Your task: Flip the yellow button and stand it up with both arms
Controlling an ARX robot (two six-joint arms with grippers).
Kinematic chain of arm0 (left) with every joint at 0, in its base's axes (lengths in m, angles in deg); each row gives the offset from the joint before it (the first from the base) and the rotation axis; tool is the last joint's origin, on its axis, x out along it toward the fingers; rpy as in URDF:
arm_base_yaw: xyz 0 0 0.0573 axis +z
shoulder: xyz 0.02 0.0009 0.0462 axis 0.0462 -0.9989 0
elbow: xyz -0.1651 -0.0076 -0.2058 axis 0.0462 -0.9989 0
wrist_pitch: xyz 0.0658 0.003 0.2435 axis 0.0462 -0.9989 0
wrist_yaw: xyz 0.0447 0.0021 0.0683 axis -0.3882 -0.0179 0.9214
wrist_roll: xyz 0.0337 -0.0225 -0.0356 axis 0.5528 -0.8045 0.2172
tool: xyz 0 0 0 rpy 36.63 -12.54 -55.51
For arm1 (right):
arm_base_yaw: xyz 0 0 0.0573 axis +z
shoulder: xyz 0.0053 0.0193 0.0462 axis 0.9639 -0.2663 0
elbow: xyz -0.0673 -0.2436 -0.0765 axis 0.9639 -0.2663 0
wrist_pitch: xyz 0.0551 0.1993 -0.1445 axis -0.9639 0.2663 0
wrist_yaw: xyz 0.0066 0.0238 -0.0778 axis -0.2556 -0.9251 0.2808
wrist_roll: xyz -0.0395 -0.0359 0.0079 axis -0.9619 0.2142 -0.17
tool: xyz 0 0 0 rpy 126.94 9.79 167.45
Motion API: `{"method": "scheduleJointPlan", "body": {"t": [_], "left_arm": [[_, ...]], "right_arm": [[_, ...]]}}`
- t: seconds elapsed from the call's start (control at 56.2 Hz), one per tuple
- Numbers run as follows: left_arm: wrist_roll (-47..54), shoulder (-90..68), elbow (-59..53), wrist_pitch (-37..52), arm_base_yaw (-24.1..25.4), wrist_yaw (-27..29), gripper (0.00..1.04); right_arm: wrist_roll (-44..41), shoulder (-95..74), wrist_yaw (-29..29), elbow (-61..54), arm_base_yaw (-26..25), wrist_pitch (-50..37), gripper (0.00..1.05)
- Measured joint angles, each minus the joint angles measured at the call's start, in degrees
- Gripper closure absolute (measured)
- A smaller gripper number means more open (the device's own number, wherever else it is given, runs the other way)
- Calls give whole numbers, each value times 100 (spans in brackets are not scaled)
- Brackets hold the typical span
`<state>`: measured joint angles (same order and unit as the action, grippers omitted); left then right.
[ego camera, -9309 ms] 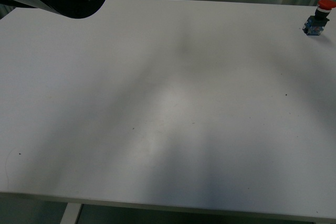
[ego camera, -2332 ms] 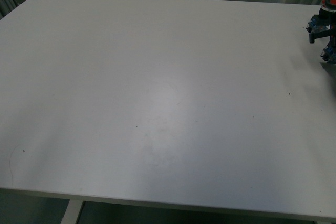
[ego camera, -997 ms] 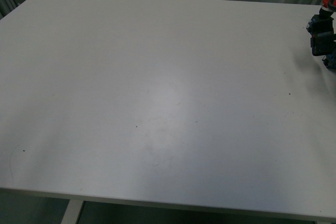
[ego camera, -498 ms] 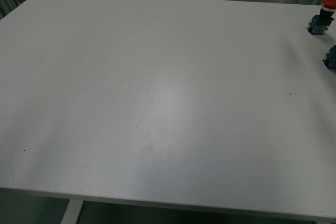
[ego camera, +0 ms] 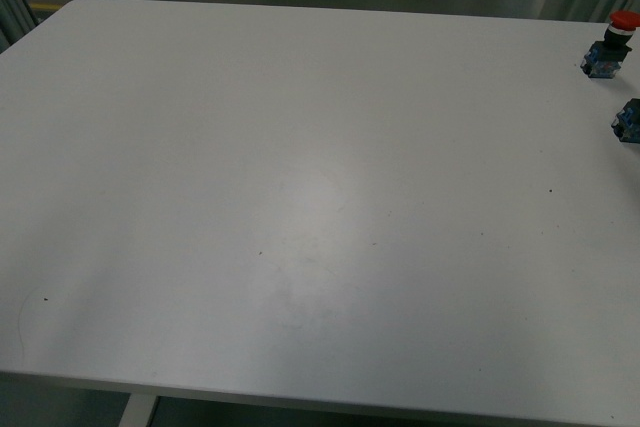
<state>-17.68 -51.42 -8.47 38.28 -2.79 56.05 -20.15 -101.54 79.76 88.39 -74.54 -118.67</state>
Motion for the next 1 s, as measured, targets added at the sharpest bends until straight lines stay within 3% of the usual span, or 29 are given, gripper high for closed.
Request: {"method": "scheduleJointPlan", "body": {"t": [0.107, 0.445, 0.997], "left_arm": [[0, 0, 0, 0, 0, 0, 7], [0, 0, 0, 0, 0, 0, 7], [0, 0, 0, 0, 0, 0, 7]], "right_arm": [[-26, 380, 2, -417, -2, -7, 102], [-20, 1279, 4, -1453, -2, -92, 101], [-20, 3818, 2, -2155, -2, 1681, 101]]}}
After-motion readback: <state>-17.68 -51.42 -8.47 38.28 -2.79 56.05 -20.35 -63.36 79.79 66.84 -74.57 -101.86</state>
